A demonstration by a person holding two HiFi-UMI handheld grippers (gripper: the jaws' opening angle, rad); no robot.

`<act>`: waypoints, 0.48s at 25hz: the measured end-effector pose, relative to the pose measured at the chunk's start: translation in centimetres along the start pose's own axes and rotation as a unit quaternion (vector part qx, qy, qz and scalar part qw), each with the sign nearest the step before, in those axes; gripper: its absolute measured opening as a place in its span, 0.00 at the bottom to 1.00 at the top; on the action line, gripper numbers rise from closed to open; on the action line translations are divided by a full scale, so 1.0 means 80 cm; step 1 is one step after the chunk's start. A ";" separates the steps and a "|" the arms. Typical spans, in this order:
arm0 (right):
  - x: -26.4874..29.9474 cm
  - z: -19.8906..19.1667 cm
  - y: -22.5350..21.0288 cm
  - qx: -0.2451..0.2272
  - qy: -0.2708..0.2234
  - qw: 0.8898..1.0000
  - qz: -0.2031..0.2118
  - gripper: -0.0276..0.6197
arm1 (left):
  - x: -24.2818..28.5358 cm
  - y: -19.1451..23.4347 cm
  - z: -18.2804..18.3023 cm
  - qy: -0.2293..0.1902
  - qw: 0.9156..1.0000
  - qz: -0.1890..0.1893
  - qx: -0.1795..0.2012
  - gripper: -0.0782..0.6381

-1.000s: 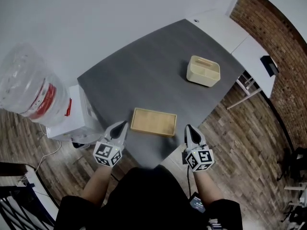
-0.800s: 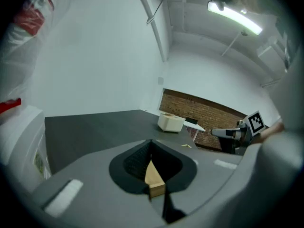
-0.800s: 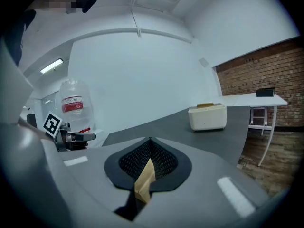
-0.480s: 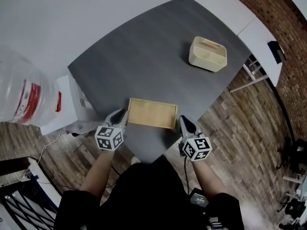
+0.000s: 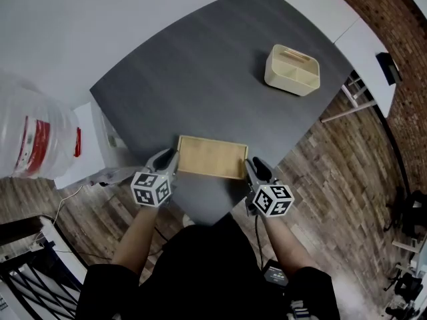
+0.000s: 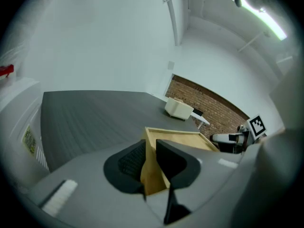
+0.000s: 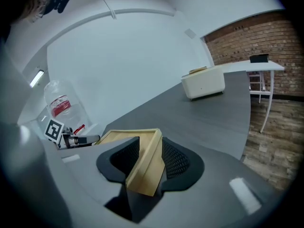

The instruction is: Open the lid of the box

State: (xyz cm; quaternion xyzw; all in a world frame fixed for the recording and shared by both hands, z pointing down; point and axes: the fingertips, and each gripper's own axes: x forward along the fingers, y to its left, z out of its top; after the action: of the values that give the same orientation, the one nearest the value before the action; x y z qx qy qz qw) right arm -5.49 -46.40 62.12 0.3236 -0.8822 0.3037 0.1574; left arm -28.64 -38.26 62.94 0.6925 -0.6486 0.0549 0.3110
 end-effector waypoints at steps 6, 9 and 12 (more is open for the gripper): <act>0.011 -0.014 0.001 0.015 0.022 1.000 -0.003 0.28 | 0.005 -0.008 -0.006 0.013 1.000 -0.025 -0.005 0.20; 0.015 -0.016 0.003 0.017 0.028 0.999 0.000 0.28 | 0.006 -0.009 -0.008 0.016 1.000 -0.021 -0.008 0.21; 0.018 -0.017 0.003 0.030 0.031 0.999 0.004 0.27 | 0.007 -0.010 -0.007 0.015 1.000 -0.020 -0.008 0.21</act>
State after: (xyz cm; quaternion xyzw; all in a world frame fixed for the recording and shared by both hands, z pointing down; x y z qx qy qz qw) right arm -6.56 -46.06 63.77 0.3147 -0.8688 0.3405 0.1739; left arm -27.62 -38.51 63.41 0.7017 -0.6305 0.0539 0.3273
